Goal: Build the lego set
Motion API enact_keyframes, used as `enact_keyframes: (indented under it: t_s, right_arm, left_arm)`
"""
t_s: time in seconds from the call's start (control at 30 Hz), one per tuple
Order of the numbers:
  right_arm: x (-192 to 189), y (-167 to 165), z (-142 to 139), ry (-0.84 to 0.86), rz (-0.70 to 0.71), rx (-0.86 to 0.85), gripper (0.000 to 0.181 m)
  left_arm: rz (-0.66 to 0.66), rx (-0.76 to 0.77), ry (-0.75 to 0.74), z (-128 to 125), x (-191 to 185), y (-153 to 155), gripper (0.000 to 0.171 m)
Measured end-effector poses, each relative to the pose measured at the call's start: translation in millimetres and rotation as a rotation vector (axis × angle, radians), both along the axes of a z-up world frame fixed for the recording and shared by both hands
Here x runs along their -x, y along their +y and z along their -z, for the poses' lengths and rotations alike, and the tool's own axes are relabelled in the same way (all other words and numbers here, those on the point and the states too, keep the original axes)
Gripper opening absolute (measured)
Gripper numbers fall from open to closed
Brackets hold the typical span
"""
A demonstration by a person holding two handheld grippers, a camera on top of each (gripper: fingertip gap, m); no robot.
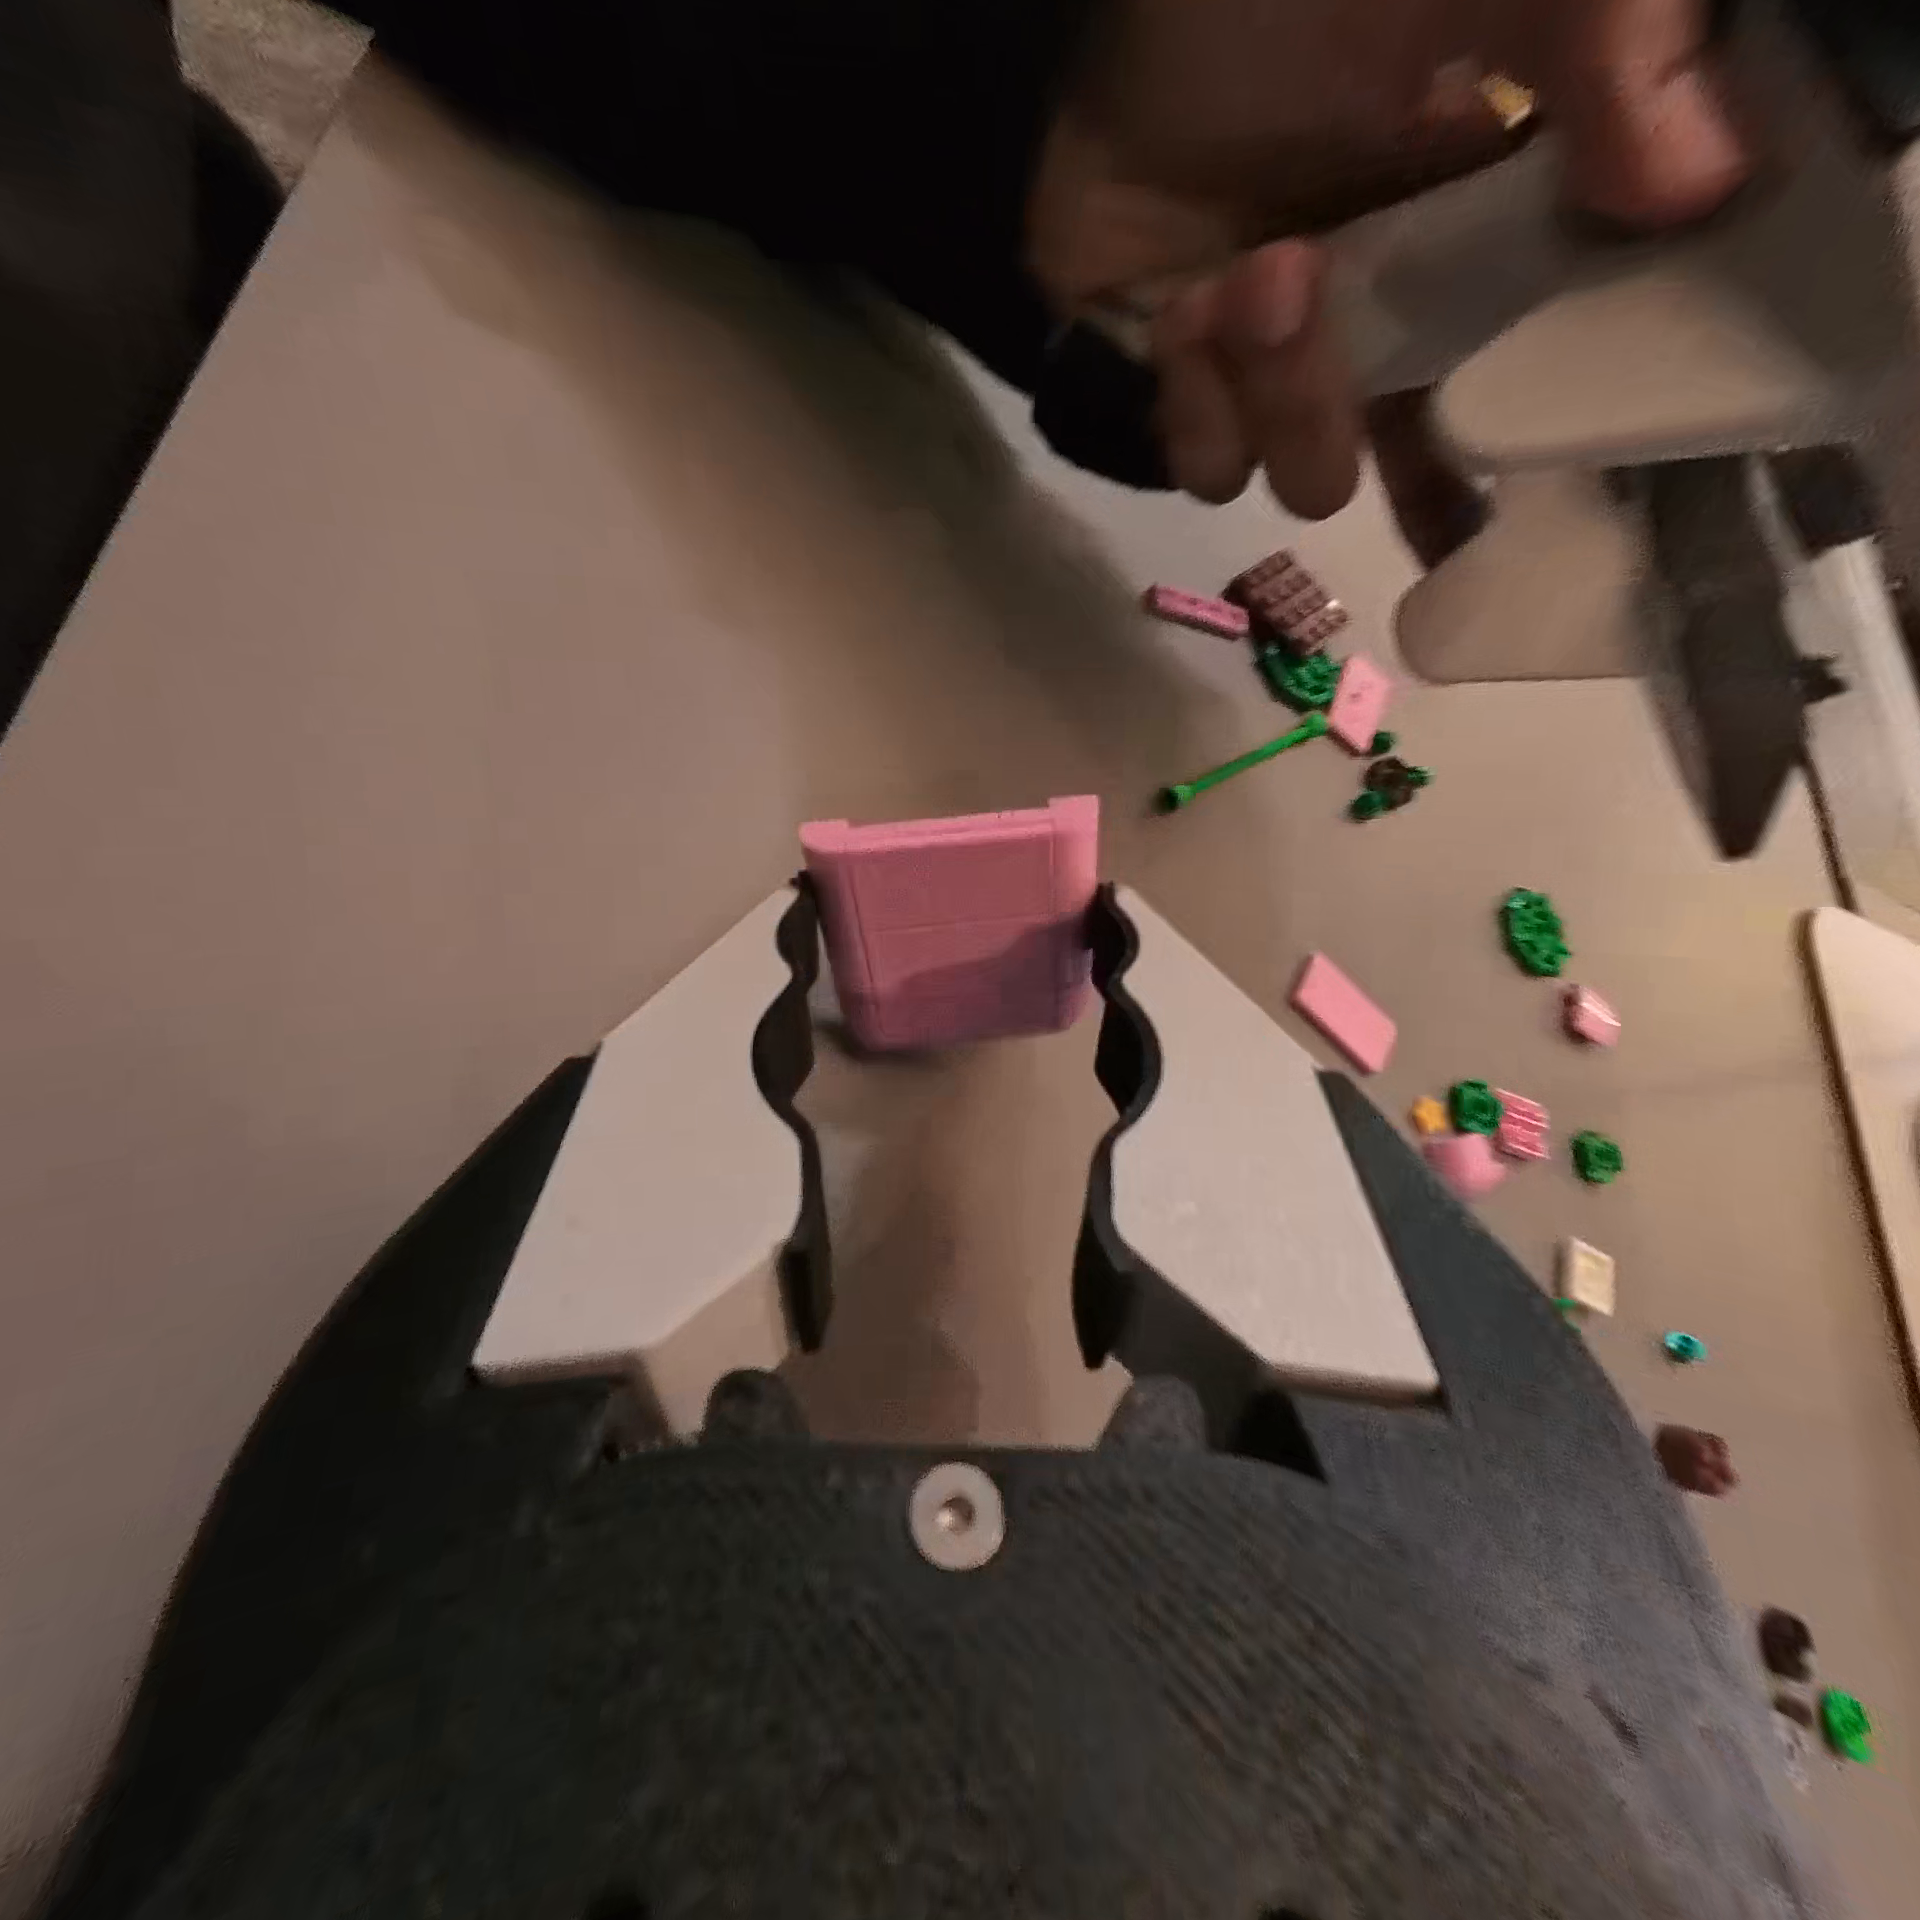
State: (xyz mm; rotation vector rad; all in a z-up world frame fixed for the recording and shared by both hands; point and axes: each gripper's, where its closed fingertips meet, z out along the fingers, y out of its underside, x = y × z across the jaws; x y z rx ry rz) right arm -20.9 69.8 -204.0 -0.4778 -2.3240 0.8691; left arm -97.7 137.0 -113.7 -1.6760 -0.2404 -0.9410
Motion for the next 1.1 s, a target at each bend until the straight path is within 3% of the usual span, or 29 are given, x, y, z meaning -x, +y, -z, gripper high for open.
enact_keyframes:
  t_s: [0.2, 0.53, 0.83, 0.93, 1.1]
  right_arm:
    - [1, -1, 4, -0.013, 0.007, 0.001, 0.052]
    - [2, 9, 6, -0.055, 0.051, 0.057, 0.055]
    - [10, 51, 8, -0.104, 0.227, 0.106, 0.054]
    - [11, 55, 9, -0.147, 0.264, 0.134, 0.055]
    - [14, 46, 0, -0.153, 0.270, 0.215, 0.049]
  left_arm:
    - [0.032, 0.044, 0.116, 12, -12, 1, 0.060]
    - [0.068, 0.082, 0.168, 21, -19, 1, 0.059]
    - [0.128, 0.149, 0.290, 37, -28, -4, 0.059]
    - [0.226, 0.202, 0.356, 51, -36, -16, 0.057]
    - [0.307, 0.331, 0.632, 94, -31, -39, 0.046]
